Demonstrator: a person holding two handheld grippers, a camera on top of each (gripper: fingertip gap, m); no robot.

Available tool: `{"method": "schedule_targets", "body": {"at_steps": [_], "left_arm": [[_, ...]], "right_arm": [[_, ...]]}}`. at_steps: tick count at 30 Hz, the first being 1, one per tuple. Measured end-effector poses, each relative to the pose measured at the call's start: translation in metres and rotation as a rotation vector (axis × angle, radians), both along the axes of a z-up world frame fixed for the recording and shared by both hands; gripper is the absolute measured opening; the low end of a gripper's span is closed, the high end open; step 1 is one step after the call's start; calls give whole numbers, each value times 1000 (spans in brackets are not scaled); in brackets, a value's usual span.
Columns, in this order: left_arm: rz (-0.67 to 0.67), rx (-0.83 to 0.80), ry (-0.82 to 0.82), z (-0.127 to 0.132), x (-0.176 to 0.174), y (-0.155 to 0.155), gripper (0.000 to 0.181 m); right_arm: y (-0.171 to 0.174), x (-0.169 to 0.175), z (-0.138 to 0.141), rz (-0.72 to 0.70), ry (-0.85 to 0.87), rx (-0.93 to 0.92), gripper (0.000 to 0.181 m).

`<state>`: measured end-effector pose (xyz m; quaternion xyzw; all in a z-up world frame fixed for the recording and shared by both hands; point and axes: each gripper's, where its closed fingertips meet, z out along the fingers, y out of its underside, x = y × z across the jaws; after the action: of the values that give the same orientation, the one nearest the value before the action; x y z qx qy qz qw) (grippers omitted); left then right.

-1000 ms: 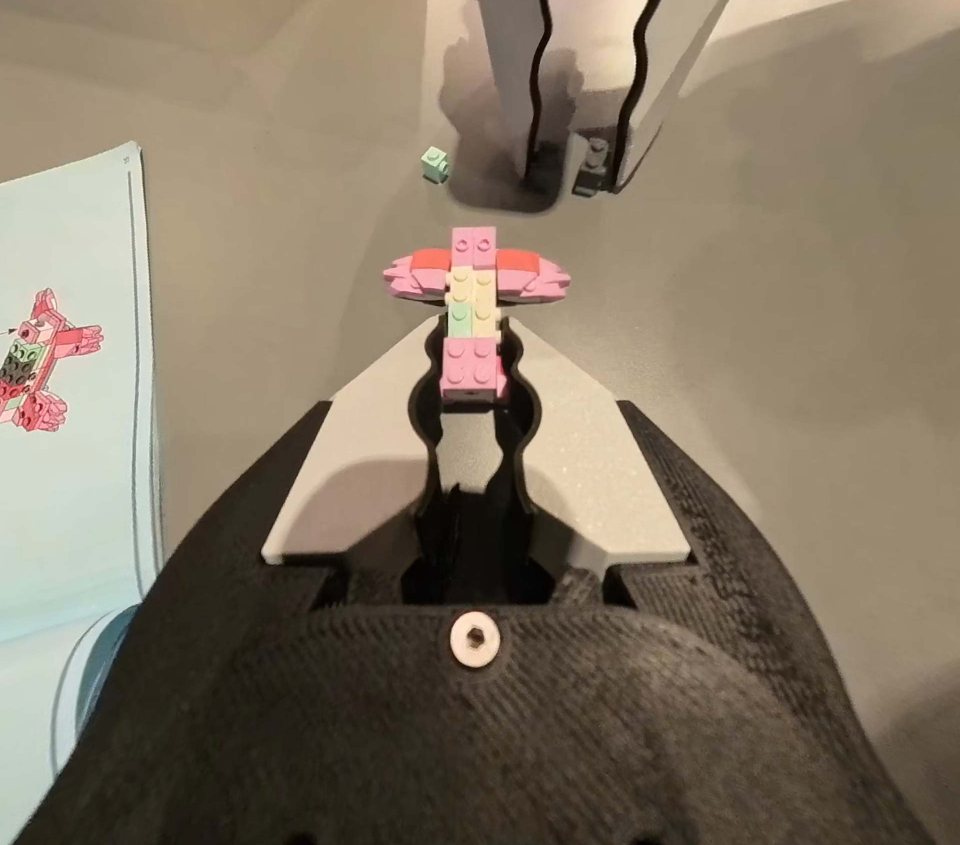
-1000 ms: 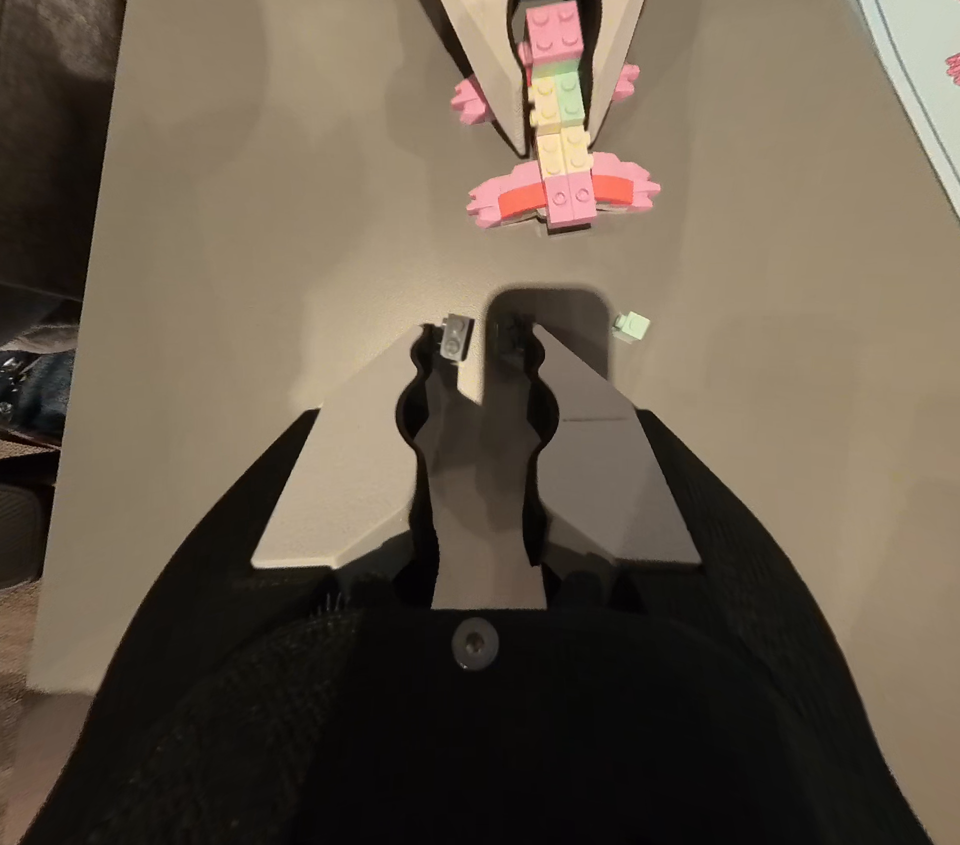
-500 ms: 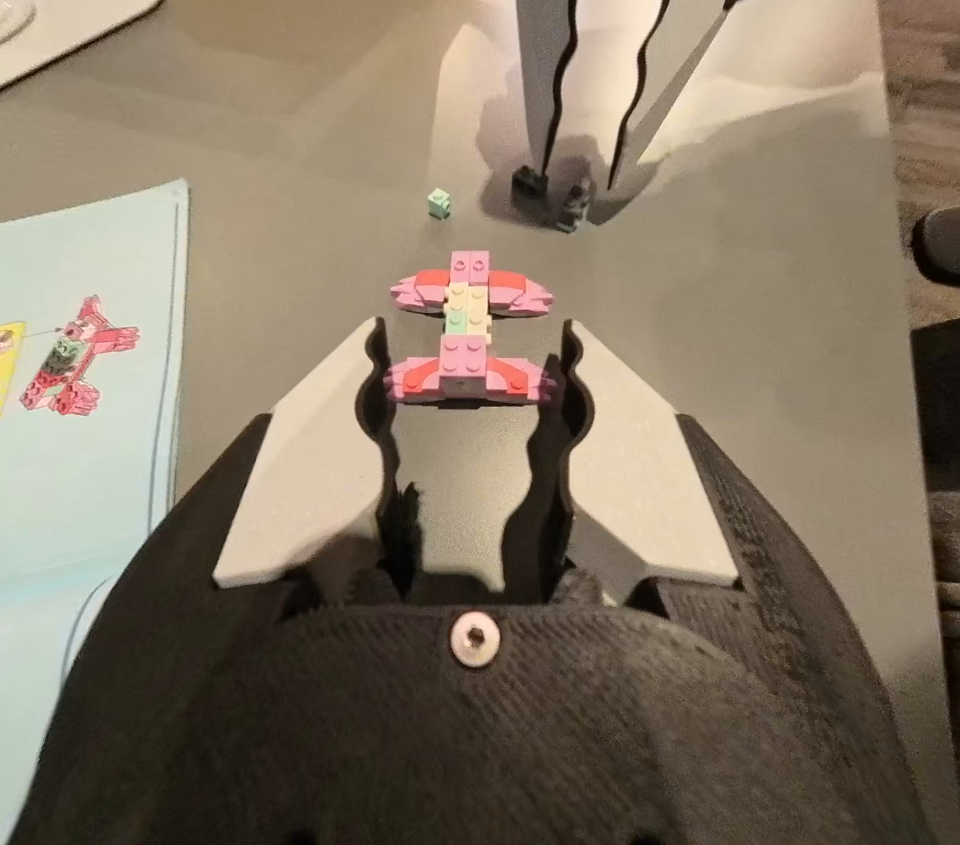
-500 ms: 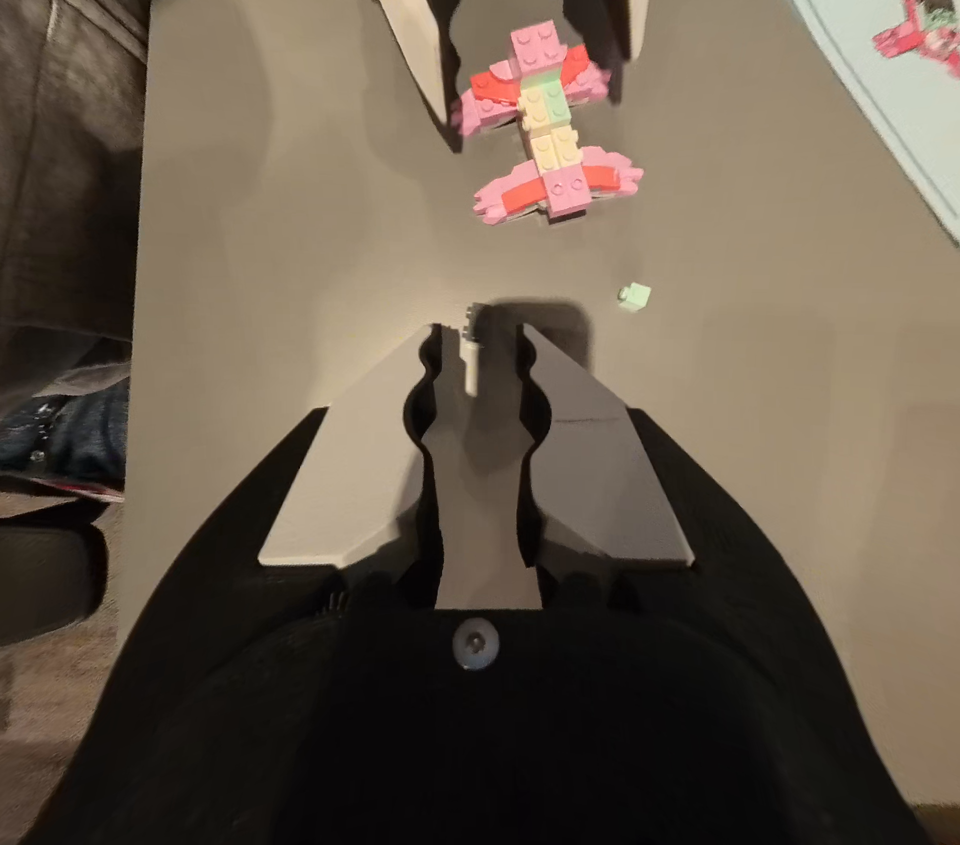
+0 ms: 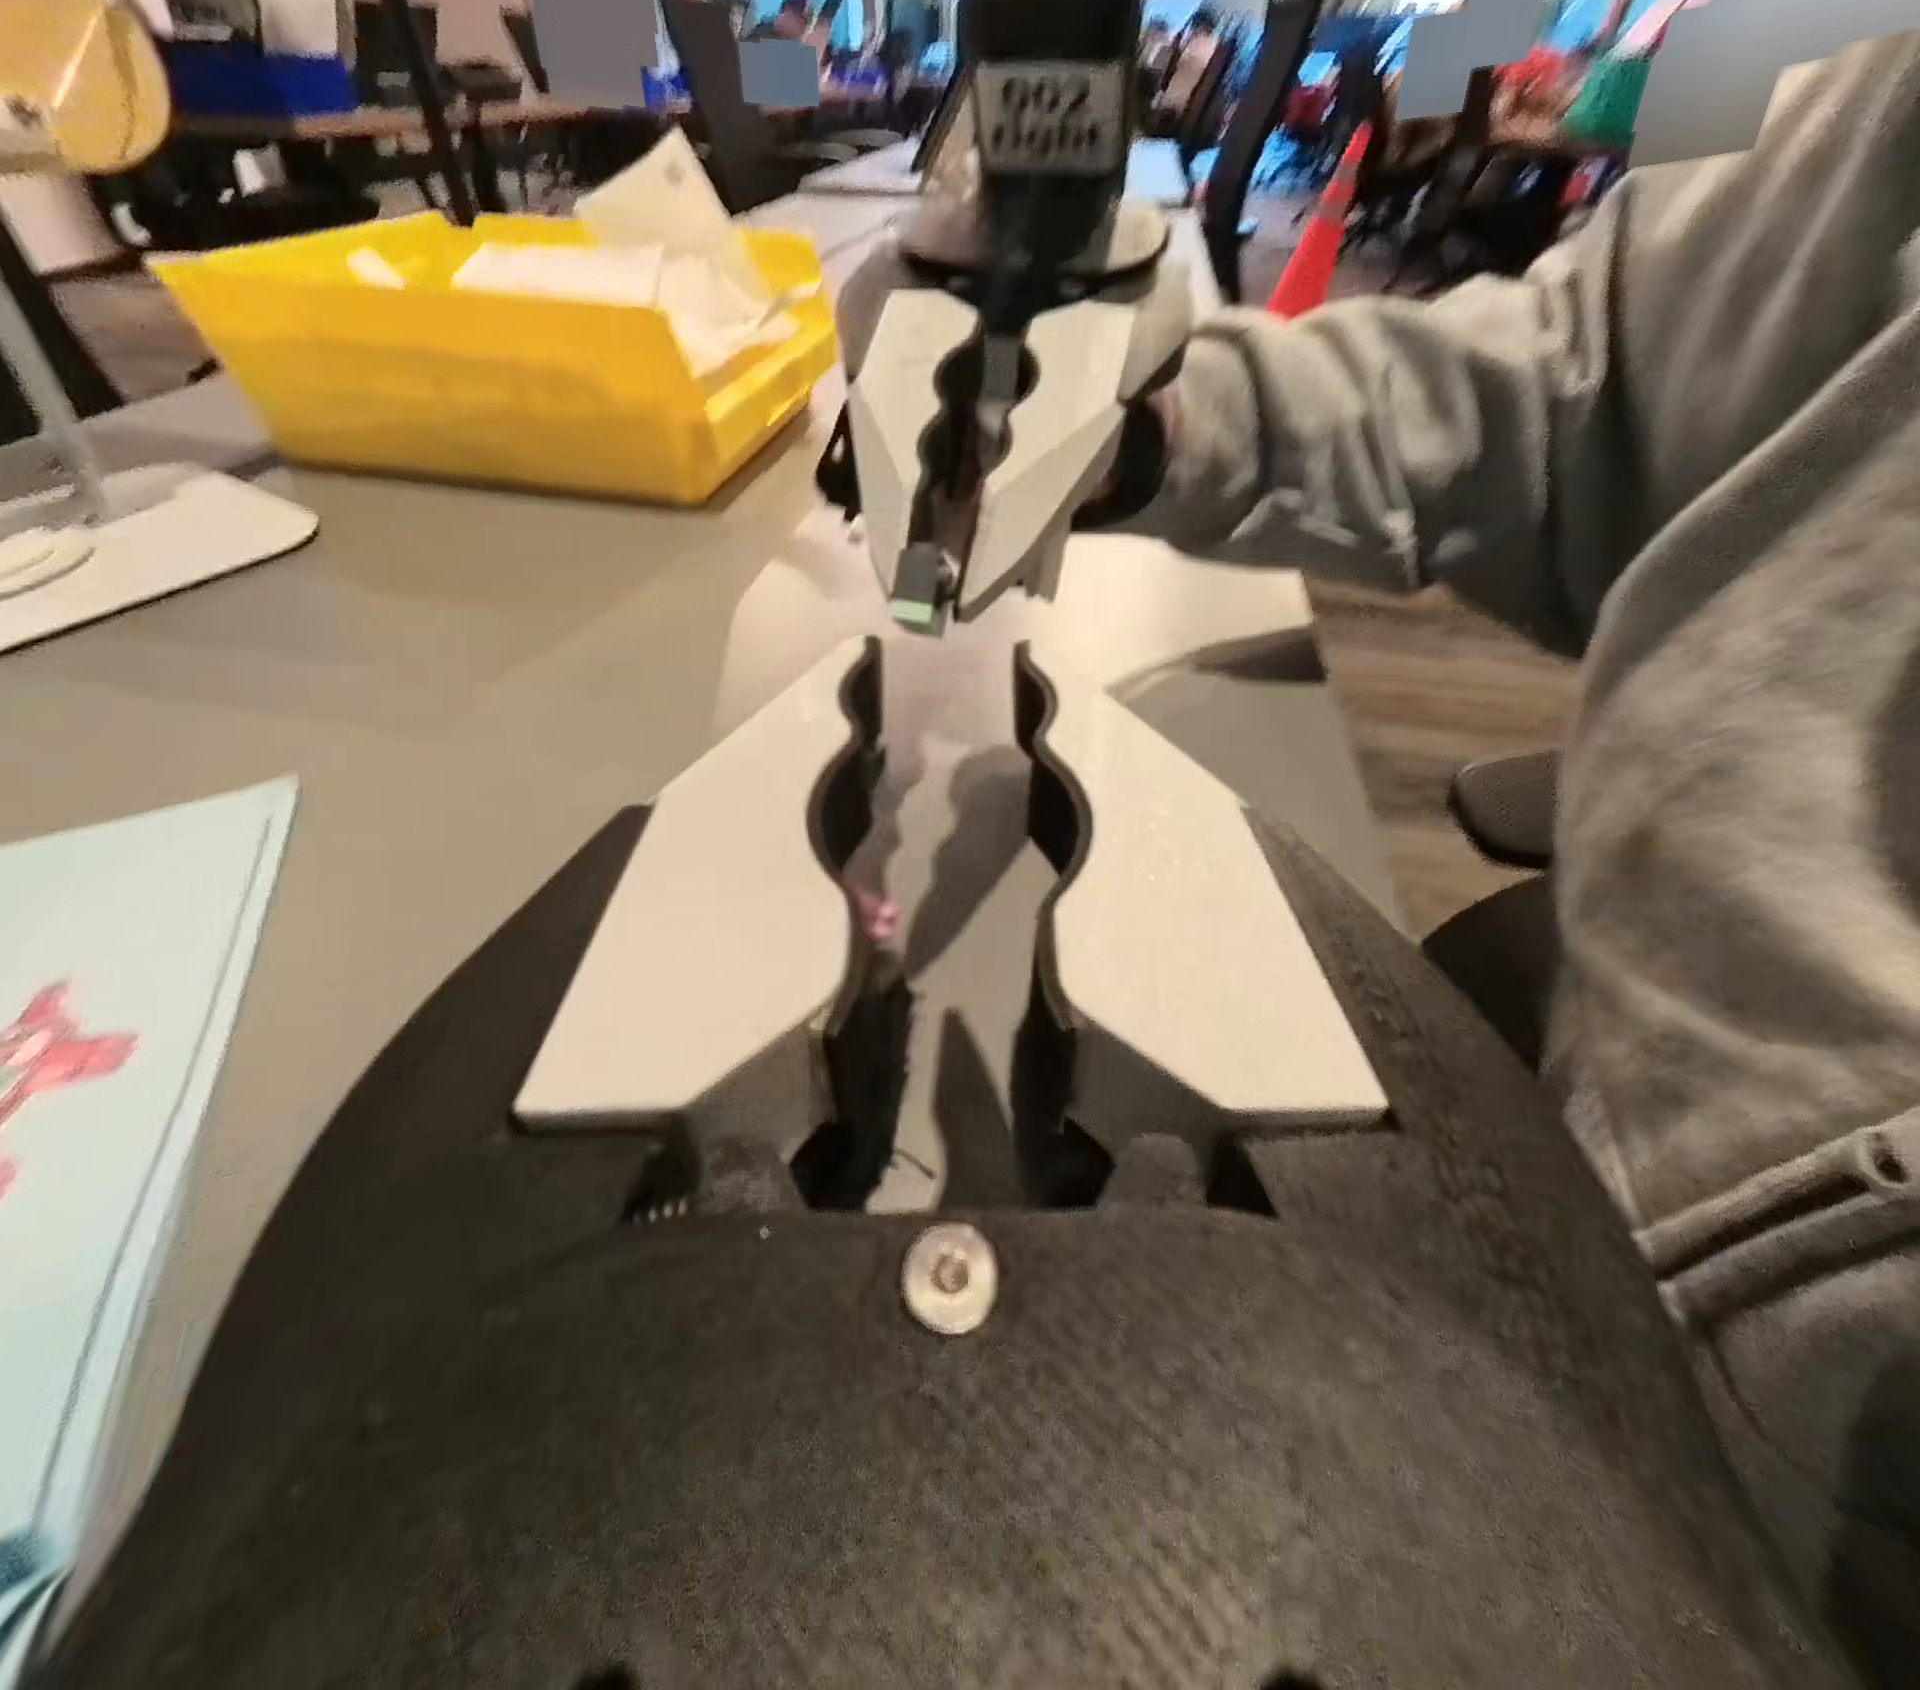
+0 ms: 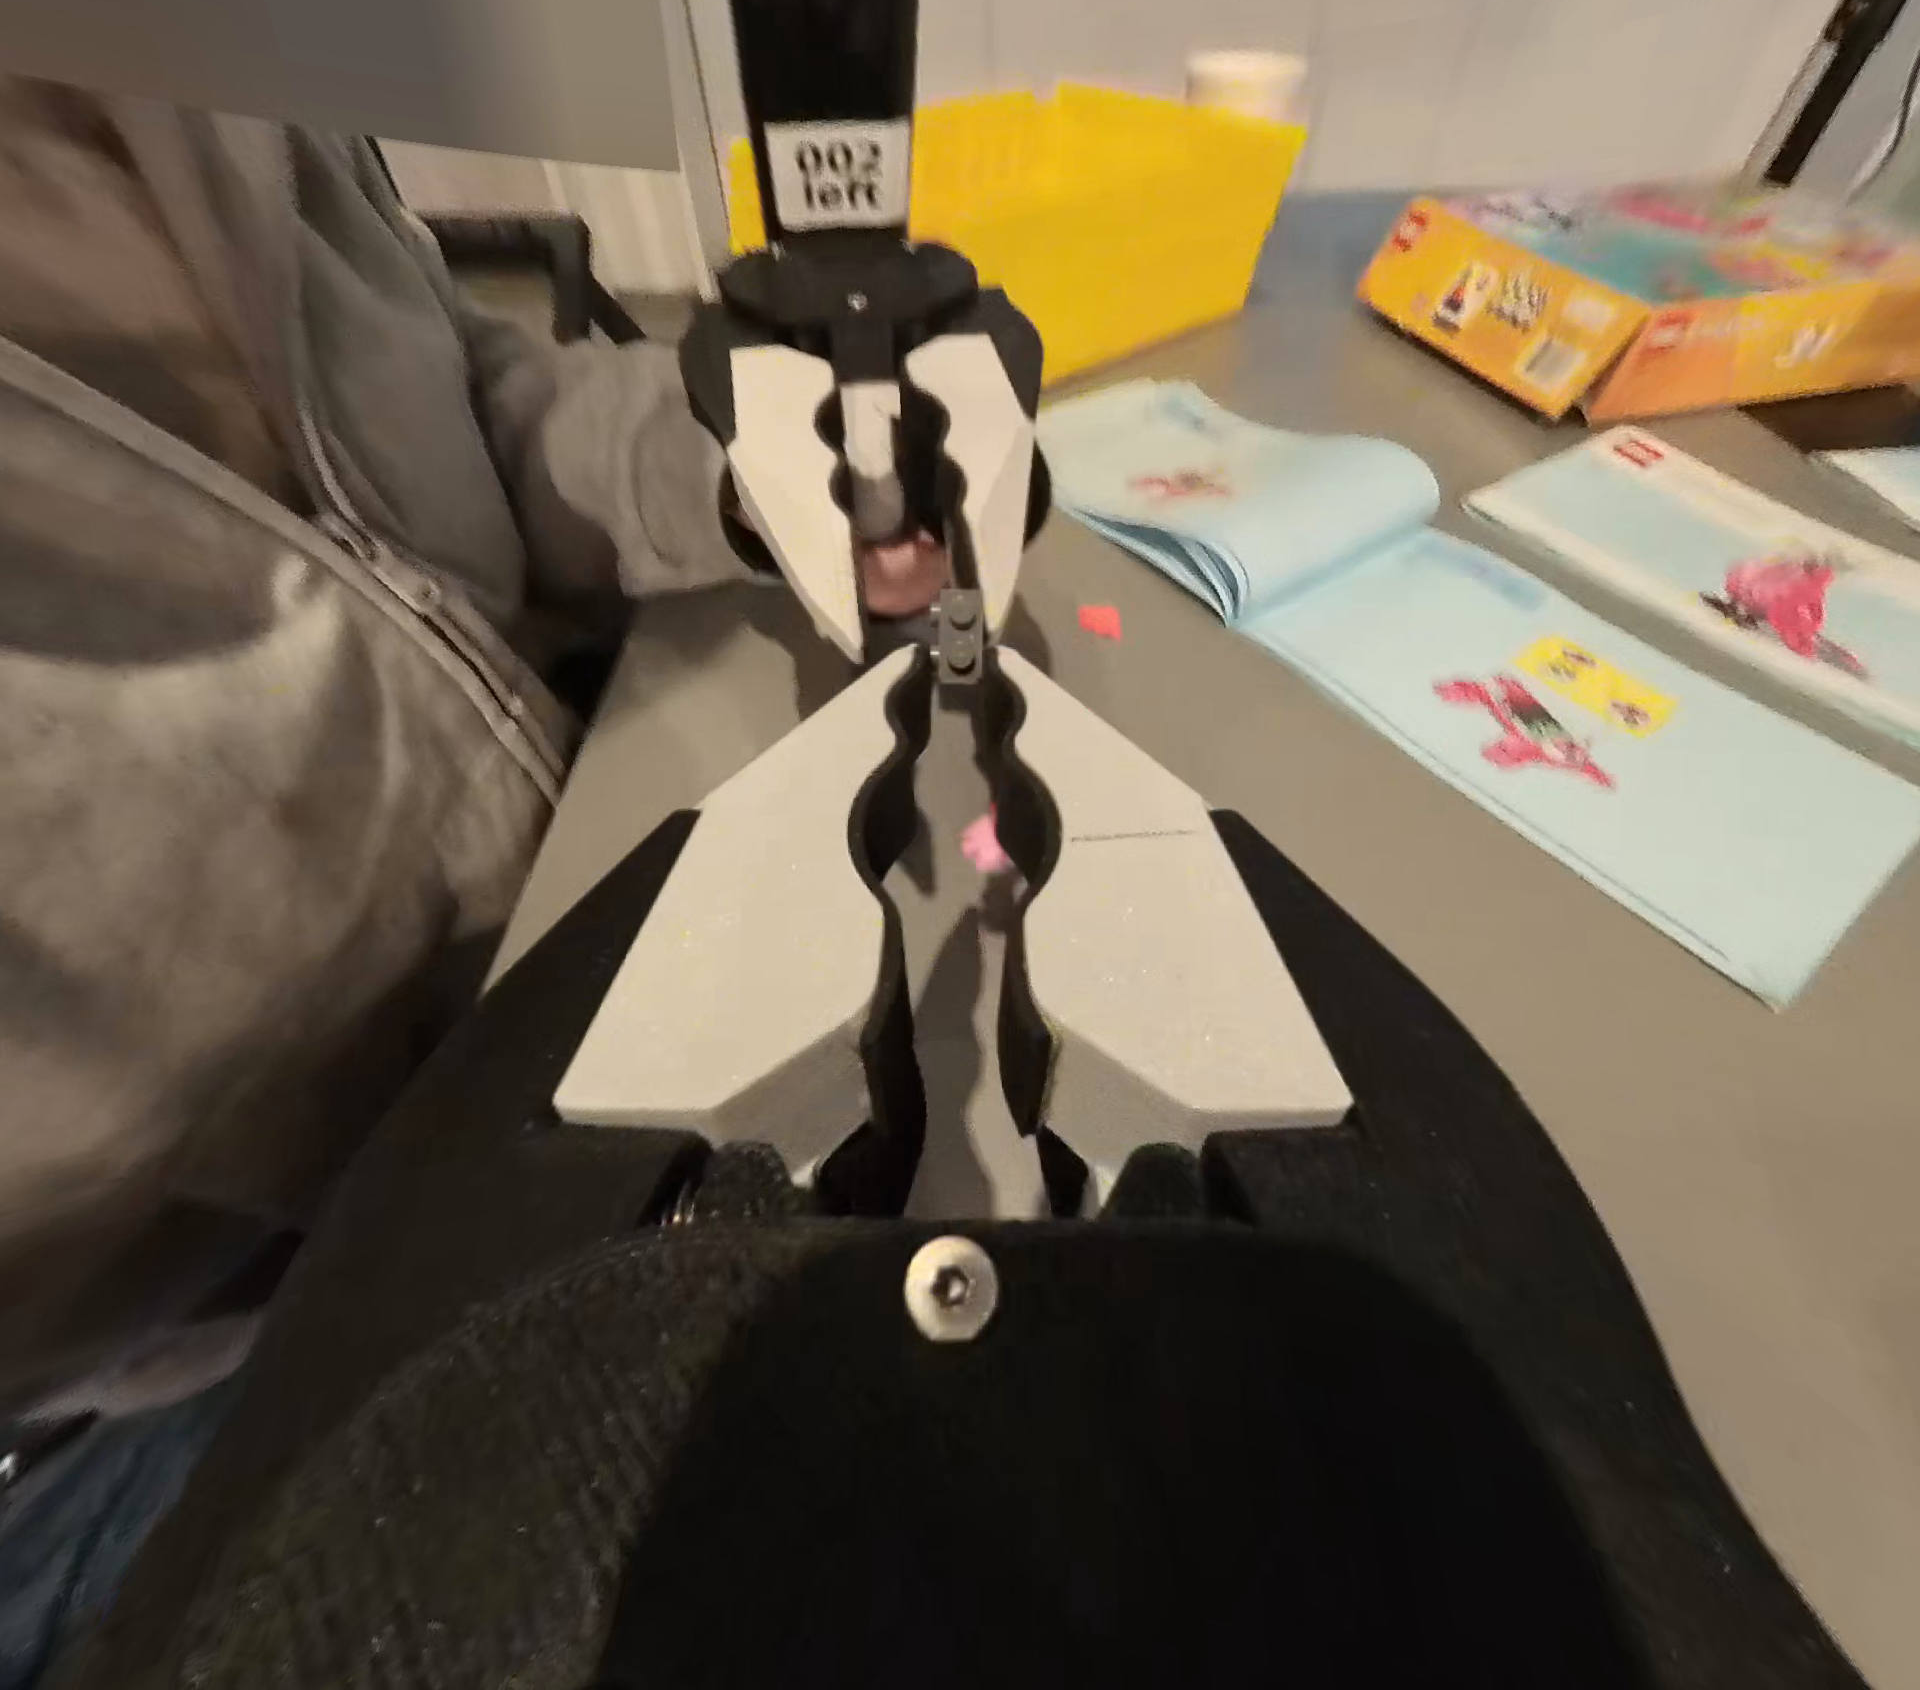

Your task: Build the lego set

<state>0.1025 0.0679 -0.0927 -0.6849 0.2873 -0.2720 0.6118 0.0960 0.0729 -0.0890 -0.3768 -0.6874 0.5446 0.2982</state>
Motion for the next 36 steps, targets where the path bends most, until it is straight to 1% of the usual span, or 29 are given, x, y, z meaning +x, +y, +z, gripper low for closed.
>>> {"method": "schedule_targets", "body": {"at_steps": [1,4,6,7,8,9,10,12,13,16,19,21,24,30,36], "left_arm": [[-20,23,-30,6,3,-2,19],[-19,70,-94,18,1,-5,12],[-18,81,-136,23,-2,-6,12],[-16,80,-158,25,-3,-5,16],[-16,77,-178,27,-4,-5,21],[-19,71,-190,27,-5,-4,21],[-30,65,-195,27,-4,-5,20],[-73,65,-211,28,0,-9,9],[-78,64,-211,27,0,-9,9],[-76,38,-153,19,-4,-7,7],[-56,23,-86,10,-6,-6,7],[-54,14,-63,7,-5,-5,7],[-67,7,-29,3,-4,-6,7],[-139,11,19,1,5,-15,7],[-120,15,75,-3,3,-13,8]], "right_arm": [[-4,-1,5,11,25,-23,7],[-10,0,16,32,76,-75,7],[-11,-1,18,34,96,-73,7],[-13,-1,18,36,100,-69,7],[-14,-1,18,42,104,-71,7],[-16,-2,18,46,108,-76,7],[-17,-2,18,46,113,-78,7],[-17,-3,18,46,125,-80,7],[-17,-3,17,47,126,-79,7],[-15,-7,11,10,118,-50,8],[-15,-7,5,14,86,-35,16],[-16,-7,1,24,68,-11,15],[-15,-6,-3,34,52,24,7],[-23,4,-1,122,18,-55,7],[-21,4,-3,96,33,-7,7]]}}
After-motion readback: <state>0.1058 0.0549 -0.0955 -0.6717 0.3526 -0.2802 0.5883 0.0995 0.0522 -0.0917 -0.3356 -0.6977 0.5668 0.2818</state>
